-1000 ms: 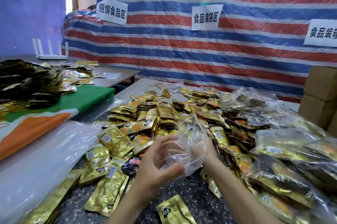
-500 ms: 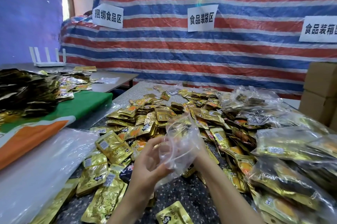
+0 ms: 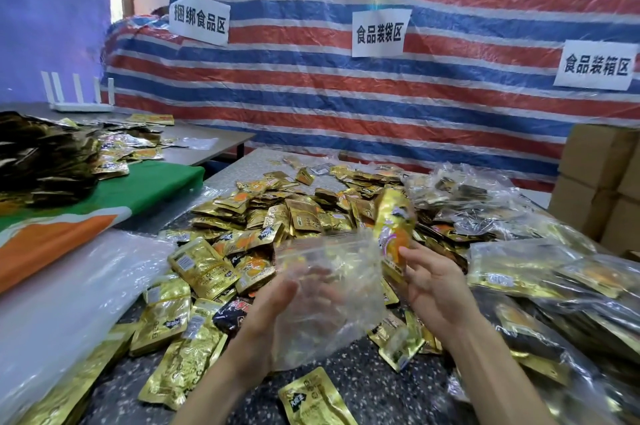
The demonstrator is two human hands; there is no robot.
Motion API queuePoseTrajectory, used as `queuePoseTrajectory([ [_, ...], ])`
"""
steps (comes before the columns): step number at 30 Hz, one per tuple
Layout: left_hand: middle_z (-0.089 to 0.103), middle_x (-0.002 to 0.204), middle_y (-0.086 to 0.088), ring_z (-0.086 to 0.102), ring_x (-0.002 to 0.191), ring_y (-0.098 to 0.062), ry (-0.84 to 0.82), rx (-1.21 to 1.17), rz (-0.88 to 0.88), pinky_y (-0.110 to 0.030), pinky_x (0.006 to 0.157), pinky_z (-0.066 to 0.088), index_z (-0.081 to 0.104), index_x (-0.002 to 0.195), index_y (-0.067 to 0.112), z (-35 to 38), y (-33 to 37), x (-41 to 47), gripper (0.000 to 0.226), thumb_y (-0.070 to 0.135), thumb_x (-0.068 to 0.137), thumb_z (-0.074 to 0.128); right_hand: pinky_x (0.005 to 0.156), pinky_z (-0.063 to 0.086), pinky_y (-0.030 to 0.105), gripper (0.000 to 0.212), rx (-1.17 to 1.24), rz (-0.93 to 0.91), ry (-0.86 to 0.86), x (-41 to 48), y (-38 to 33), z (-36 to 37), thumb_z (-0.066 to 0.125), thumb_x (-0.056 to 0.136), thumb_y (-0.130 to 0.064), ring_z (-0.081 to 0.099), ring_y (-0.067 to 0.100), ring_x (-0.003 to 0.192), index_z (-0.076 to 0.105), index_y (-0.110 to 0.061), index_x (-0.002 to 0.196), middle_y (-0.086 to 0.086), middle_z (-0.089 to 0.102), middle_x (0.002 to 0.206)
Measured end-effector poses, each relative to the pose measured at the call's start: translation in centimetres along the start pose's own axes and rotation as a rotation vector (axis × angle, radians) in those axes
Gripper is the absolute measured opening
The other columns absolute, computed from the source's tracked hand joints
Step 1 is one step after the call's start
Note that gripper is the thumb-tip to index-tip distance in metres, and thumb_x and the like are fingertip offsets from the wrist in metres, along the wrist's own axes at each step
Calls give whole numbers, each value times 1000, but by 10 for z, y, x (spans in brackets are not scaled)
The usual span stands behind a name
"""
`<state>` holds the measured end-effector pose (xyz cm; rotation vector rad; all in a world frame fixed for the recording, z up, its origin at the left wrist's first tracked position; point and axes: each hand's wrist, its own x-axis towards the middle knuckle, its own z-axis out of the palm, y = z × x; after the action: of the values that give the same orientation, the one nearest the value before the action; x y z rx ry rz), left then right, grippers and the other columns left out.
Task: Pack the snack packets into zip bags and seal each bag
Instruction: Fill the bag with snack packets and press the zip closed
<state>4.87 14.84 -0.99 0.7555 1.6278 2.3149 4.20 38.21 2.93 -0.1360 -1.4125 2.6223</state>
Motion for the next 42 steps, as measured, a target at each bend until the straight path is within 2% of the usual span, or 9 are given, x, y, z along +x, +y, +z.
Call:
queuePoseTrajectory([
  [8, 73, 91, -8, 69, 82, -23, -157, 3, -100, -34, 73, 58, 65, 113, 6, 6, 4, -4, 92, 79, 58, 76, 84, 61, 35, 27, 197, -166, -199, -27, -18, 11, 61, 78, -2, 72, 21, 94, 72, -7, 103, 12, 73, 105],
  [13, 71, 90, -5, 69, 85, -20, -168, 86, -83, -34, 75, 56, 64, 113, 4, 6, 5, -3, 90, 76, 61, 75, 83, 60, 38, 31, -129, -182, -339, -31, -12, 14, 78, 71, -14, 72, 30, 103, 73, -10, 101, 16, 74, 111],
  [17, 66, 108, -19, 67, 96, -33, -139, 37, -90, -51, 86, 58, 66, 109, -3, 3, 2, -3, 90, 69, 57, 83, 80, 56, 26, 30, -525, -138, -399, -39, -8, 9, 89, 64, -28, 71, 21, 96, 77, -22, 91, 5, 75, 98],
  [22, 58, 122, -37, 57, 113, -54, -117, 17, -65, -69, 96, 46, 57, 118, -7, 3, 6, -3, 99, 69, 58, 82, 83, 59, 44, 60, -451, 42, -482, -45, -9, 1, 95, 63, -20, 69, 38, 106, 68, -5, 115, 23, 69, 118],
  [25, 69, 112, -24, 69, 101, -40, -54, 66, -24, -48, 83, 60, 58, 115, -5, 5, 6, -3, 88, 65, 65, 79, 82, 58, 31, 46, -557, 11, -471, -49, -13, 5, 94, 63, -18, 72, 28, 102, 76, -15, 105, 15, 75, 109],
  [28, 74, 92, -9, 70, 87, -30, 70, 182, 12, -35, 78, 60, 70, 94, 6, 3, 7, 5, 34, 37, 92, 56, 82, 57, 23, 41, -668, -87, -385, -50, -16, 7, 90, 64, -12, 73, 26, 102, 78, -16, 103, 13, 76, 107],
  [30, 74, 87, -4, 68, 85, -22, 76, 281, 15, -44, 90, 57, 71, 85, 9, 2, 7, 6, 37, 35, 95, 48, 80, 57, 21, 41, -680, -149, -348, -51, -17, 9, 91, 62, -7, 75, 25, 98, 79, -18, 100, 11, 78, 104],
  [33, 73, 104, -6, 70, 96, -22, 33, 329, 142, -36, 86, 59, 72, 108, 24, 4, 4, -3, 65, 75, 69, 67, 81, 56, 20, 43, -691, -227, -333, -54, -17, 14, 88, 57, -6, 75, 23, 97, 80, -19, 97, 8, 78, 102],
  [42, 77, 91, 3, 74, 75, -16, 248, 326, 288, -23, 62, 59, 77, 90, 36, 13, 9, 0, 15, 40, 76, 74, 82, 62, 36, 50, -678, -239, -254, -60, -34, 20, 91, 50, -19, 73, 22, 102, 81, -22, 100, 7, 78, 104],
])
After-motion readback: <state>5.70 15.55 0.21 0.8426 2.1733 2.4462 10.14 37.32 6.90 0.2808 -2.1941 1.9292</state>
